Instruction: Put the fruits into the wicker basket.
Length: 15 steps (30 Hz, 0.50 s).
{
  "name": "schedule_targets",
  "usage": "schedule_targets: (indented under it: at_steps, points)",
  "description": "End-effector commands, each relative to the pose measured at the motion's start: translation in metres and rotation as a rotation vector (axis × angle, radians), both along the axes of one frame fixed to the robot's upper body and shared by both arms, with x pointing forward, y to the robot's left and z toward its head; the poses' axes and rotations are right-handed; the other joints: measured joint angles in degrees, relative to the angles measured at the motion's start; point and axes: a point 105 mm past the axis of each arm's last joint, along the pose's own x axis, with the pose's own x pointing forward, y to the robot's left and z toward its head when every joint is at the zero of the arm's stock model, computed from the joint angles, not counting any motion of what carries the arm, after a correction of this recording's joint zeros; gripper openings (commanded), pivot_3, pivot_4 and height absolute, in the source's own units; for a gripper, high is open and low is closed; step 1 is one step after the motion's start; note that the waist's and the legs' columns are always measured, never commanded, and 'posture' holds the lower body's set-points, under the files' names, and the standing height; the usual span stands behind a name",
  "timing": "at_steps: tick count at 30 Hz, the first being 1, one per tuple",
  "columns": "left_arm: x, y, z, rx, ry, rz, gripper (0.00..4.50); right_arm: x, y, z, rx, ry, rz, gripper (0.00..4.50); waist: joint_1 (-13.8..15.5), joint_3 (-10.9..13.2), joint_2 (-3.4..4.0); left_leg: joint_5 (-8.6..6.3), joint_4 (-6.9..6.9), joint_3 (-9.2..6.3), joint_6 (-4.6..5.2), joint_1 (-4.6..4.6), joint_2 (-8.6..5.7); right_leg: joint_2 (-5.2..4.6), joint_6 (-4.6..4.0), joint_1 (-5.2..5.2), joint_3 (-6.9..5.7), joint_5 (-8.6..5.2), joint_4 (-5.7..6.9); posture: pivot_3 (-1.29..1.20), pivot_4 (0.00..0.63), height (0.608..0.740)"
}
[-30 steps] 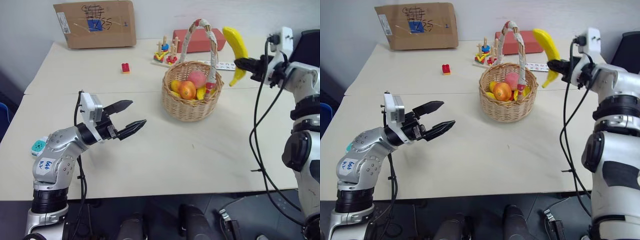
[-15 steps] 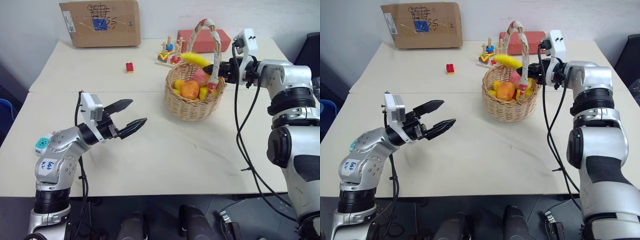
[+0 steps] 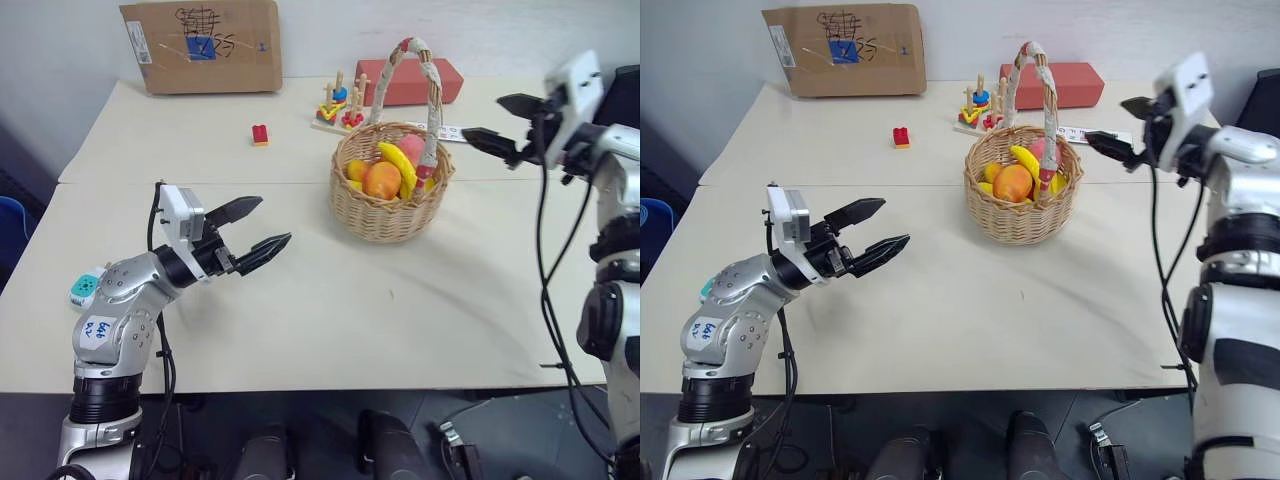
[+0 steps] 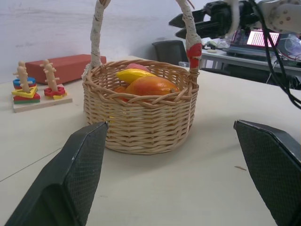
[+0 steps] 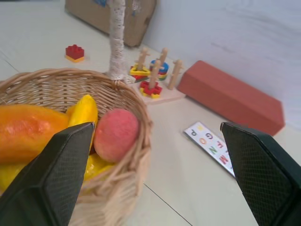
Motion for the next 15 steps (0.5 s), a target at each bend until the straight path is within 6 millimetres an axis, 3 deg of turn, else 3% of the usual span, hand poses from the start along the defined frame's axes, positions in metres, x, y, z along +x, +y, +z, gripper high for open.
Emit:
schedule_targets:
  at_steps: [1, 4, 6, 11, 15]
  points:
    - [-0.002, 0.004, 0.009, 0.007, -0.051, 0.005, 4.5, -0.03, 0.01, 0.01, 0.078, -0.057, 0.058, 4.47, 0.08, 0.0, 0.0, 0.0, 0.01, -0.01, 0.0, 0.02, 0.02, 0.0, 0.0, 0.02, 0.01, 0.0, 0.01, 0.0, 0.15, 0.74]
    - [-0.001, 0.005, 0.009, 0.014, -0.044, 0.003, 4.5, -0.065, 0.045, -0.011, 0.114, -0.006, 0.178, 4.47, 0.06, 0.0, 0.01, 0.0, 0.04, -0.15, -0.01, 0.1, 0.07, -0.01, 0.0, 0.02, 0.08, 0.0, 0.12, 0.0, 0.15, 0.74]
    - [0.0, 0.002, 0.008, 0.021, -0.037, -0.014, 4.5, -0.077, 0.066, -0.019, 0.142, 0.004, 0.187, 4.47, -0.06, 0.0, 0.01, 0.01, 0.02, -0.32, -0.04, 0.14, 0.05, 0.0, -0.02, 0.01, 0.09, 0.0, 0.13, 0.0, 0.15, 0.74]
    - [0.006, -0.004, 0.012, 0.03, -0.041, -0.033, 4.5, -0.06, 0.092, -0.028, 0.18, -0.046, 0.03, 4.47, 0.15, -0.01, -0.01, 0.03, 0.11, -0.28, -0.06, 0.16, 0.04, 0.01, -0.16, 0.01, 0.12, 0.11, 0.11, 0.0, 0.15, 0.74]
    - [0.007, -0.006, 0.016, 0.032, -0.051, -0.043, 4.5, -0.052, 0.113, -0.031, 0.25, -0.035, 0.013, 4.47, 0.28, -0.01, -0.01, 0.02, 0.05, -0.35, -0.06, 0.12, 0.0, 0.02, -0.17, -0.01, 0.1, 0.11, 0.12, 0.0, 0.15, 0.74]
